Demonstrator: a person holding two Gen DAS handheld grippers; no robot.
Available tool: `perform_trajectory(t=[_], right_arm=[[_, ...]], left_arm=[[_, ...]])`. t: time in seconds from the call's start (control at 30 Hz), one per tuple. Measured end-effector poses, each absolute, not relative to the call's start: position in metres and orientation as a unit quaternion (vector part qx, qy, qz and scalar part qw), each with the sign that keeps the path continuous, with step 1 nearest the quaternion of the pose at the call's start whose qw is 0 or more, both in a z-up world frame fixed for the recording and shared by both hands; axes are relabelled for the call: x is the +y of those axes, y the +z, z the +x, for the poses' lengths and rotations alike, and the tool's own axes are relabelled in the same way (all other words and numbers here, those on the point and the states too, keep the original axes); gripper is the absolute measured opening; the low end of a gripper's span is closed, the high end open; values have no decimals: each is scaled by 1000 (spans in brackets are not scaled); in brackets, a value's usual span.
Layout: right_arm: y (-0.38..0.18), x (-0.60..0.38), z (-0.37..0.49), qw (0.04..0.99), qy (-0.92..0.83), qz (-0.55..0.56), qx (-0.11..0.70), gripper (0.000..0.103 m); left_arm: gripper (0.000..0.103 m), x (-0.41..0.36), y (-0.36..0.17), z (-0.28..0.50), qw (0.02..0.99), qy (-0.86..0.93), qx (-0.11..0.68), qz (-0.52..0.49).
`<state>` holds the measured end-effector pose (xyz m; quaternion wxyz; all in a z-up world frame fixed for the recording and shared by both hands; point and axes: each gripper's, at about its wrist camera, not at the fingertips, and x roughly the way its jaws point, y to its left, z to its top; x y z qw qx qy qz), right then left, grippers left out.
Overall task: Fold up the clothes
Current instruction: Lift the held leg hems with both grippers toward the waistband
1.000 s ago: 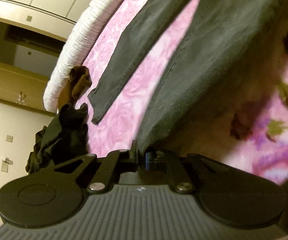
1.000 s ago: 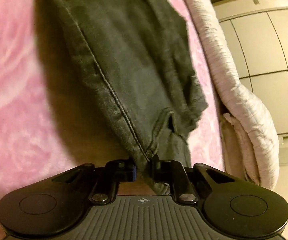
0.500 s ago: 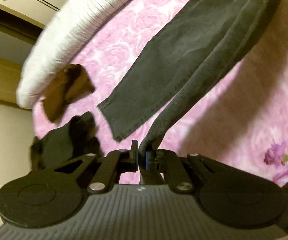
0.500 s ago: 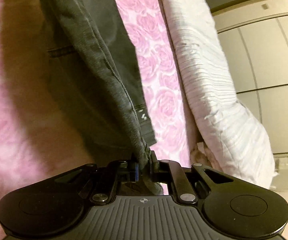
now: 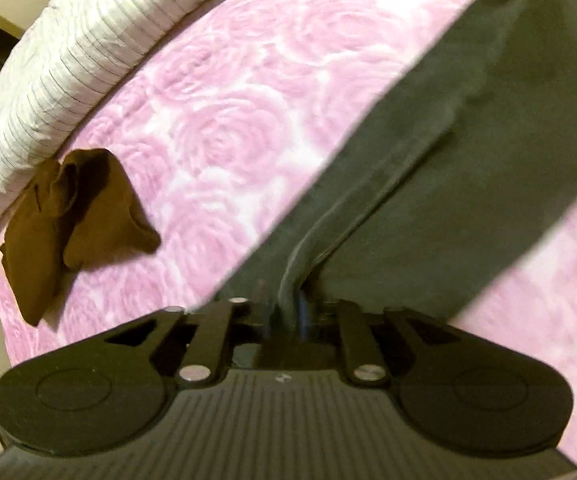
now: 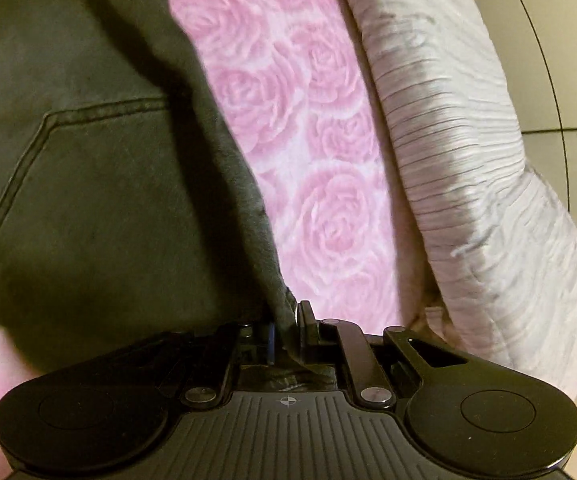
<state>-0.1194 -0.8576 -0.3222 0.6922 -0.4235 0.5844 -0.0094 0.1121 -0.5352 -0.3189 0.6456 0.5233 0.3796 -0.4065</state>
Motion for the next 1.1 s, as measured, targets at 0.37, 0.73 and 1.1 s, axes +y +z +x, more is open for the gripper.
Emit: perform_trajectory(t=[0.37, 0.73, 1.1], right_arm=[[-326, -800, -129, 748, -111, -363, 545, 51], [-318, -698, -132, 818, 46, -289, 496, 51], [-359, -687, -60, 780, 105, -351, 507, 51]], left_arm=[[39, -494, -327, 82, 696, -330, 393, 502], [51, -446, -298, 48, 678, -312, 391, 538], [53, -494, -361, 94, 596, -442, 293, 604]])
